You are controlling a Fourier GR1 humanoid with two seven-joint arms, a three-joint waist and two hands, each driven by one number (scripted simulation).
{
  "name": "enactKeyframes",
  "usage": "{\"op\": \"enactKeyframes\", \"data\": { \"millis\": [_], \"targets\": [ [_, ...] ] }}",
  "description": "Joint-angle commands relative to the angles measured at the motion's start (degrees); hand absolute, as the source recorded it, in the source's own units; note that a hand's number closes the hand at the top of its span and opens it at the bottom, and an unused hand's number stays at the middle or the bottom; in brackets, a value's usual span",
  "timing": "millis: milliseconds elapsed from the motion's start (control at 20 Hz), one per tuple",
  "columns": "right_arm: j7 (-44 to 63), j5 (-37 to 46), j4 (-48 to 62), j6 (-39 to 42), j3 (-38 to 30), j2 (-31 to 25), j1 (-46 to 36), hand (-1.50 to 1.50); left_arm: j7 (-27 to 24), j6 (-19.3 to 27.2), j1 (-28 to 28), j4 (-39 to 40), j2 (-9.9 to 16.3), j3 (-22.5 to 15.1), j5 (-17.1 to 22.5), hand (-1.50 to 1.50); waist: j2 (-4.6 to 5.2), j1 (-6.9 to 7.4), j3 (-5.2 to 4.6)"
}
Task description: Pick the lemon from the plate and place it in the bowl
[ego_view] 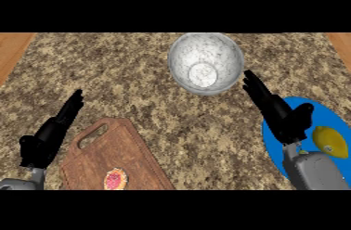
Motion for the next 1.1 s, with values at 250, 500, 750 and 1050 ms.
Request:
{"op": "enactKeyframes", "data": {
  "millis": [250,500,750,1050],
  "targets": [
    [-16.1,-12.8,-2.3,14.9,-22.2,-17.7,9.2,1.50,2.6,-0.1,-1.2,-4.0,-10.5,-0.5,9.1,0.00,0.24,-6.14,-0.63],
    [-25.1,-9.9,9.6,7.6,-31.6,-15.5,17.8,-1.50,5.4,-0.5,-4.4,-2.3,-13.9,-2.5,10.2,0.00,0.87,-3.62,-0.69],
    [-33.4,-5.1,1.3,18.6,-30.2,-22.1,25.4,-1.50,9.5,1.5,-5.8,-4.9,-15.7,-3.9,9.4,0.00,0.59,-2.64,-0.86],
    [-25.2,8.5,0.5,12.0,-31.4,-32.4,27.9,-1.50,9.7,0.2,-5.7,-4.8,-14.9,-2.9,10.1,0.00,0.77,-1.79,-0.95]
  ]
}}
